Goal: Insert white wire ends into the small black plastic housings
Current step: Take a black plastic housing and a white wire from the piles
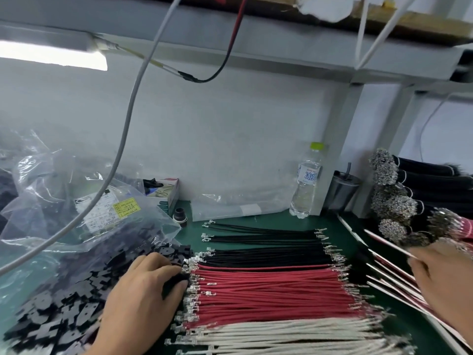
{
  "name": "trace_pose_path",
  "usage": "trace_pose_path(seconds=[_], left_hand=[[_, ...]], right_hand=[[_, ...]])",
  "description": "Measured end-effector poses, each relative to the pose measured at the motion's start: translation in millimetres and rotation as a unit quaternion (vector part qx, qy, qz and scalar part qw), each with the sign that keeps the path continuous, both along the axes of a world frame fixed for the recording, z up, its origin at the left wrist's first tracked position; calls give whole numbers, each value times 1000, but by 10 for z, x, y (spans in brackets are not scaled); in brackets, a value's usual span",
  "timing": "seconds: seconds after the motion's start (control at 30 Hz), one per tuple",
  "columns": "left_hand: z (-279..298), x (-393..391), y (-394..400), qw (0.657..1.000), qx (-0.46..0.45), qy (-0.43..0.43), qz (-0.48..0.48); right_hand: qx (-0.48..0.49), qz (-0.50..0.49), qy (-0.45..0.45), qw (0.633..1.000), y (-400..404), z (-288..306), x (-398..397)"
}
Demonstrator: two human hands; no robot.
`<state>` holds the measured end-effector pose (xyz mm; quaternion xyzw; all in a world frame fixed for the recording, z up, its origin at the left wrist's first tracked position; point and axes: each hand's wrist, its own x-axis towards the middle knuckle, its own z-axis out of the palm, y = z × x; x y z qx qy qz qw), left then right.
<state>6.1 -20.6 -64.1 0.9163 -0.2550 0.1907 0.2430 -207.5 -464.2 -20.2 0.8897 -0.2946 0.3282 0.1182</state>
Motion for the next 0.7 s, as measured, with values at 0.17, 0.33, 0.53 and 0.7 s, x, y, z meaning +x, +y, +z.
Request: trace_pose_path(seconds=[0.17, 0.33, 0.53, 0.7], left_hand=[[2, 7, -25, 999, -29, 1, 14], [29, 22, 9, 999, -29, 13, 17], [28, 22, 27, 1000, -7, 18, 20], [16, 31, 53, 998, 47, 21, 22]], right_hand=[[87, -64, 59, 992, -24, -290, 29], [35, 47, -33, 998, 715, 45, 321], [180, 262, 35, 947, 1589, 75, 1230], [227, 282, 101, 927, 1795, -132, 1872]])
